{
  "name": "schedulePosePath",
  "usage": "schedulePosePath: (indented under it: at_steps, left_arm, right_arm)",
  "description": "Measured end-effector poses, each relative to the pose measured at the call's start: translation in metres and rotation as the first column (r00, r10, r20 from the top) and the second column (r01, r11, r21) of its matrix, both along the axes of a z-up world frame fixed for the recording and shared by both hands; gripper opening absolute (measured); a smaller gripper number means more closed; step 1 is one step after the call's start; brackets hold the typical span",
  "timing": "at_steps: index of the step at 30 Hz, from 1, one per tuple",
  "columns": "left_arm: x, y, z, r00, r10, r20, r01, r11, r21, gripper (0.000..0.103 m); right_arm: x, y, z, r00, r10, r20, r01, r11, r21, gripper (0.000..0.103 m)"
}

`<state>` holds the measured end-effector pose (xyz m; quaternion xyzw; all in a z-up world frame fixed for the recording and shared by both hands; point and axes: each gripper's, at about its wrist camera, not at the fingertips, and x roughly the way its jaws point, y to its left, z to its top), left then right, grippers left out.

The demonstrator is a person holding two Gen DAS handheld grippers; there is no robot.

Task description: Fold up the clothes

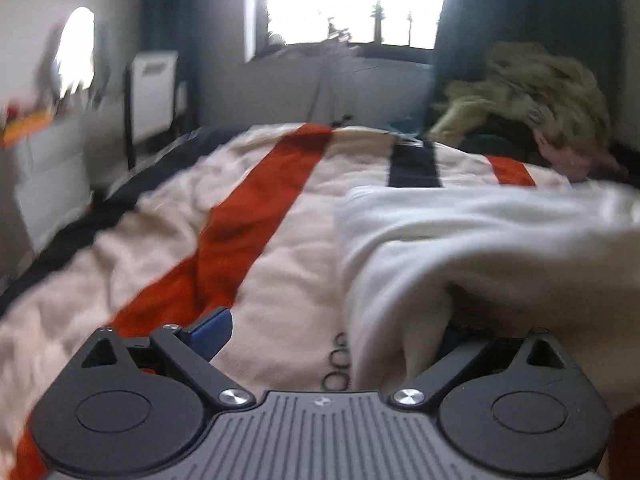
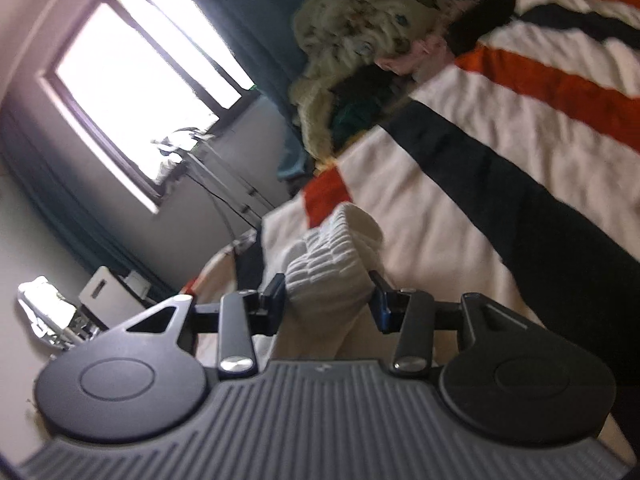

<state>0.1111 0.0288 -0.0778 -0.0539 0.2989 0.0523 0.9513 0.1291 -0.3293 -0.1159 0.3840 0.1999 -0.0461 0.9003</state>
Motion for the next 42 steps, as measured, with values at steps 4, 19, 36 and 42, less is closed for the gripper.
schedulePosePath:
  at_steps: [4,19,36,42]
  left_arm:
    - [-0.009,0.01,0.006,0.999,0.035,-0.001,-0.035,0.999,-0.035,0.095]
    - [-0.023,0.06,-0.014,0.98,0.145,-0.139,-0.189,0.897,-0.4,0.095]
    - [-0.025,0.064,-0.013,0.976,0.135,-0.169,-0.197,0.878,-0.435,0.097]
    - [-0.027,0.061,-0.006,0.983,0.054,-0.177,-0.134,0.869,-0.477,0.096]
  right_arm:
    - [0.002,-0.003,-0.024,0.993,-0.03,-0.114,0.034,0.999,0.04,0.05]
    - [0.0,-0.011,-0.062,0.965,-0.017,-0.262,0.074,0.975,0.21,0.082]
    - [0.01,0.01,-0.059,0.966,0.088,-0.244,-0.038,0.979,0.2,0.088]
    - [0.005,0.012,-0.046,0.965,0.064,-0.256,-0.037,0.993,0.109,0.047]
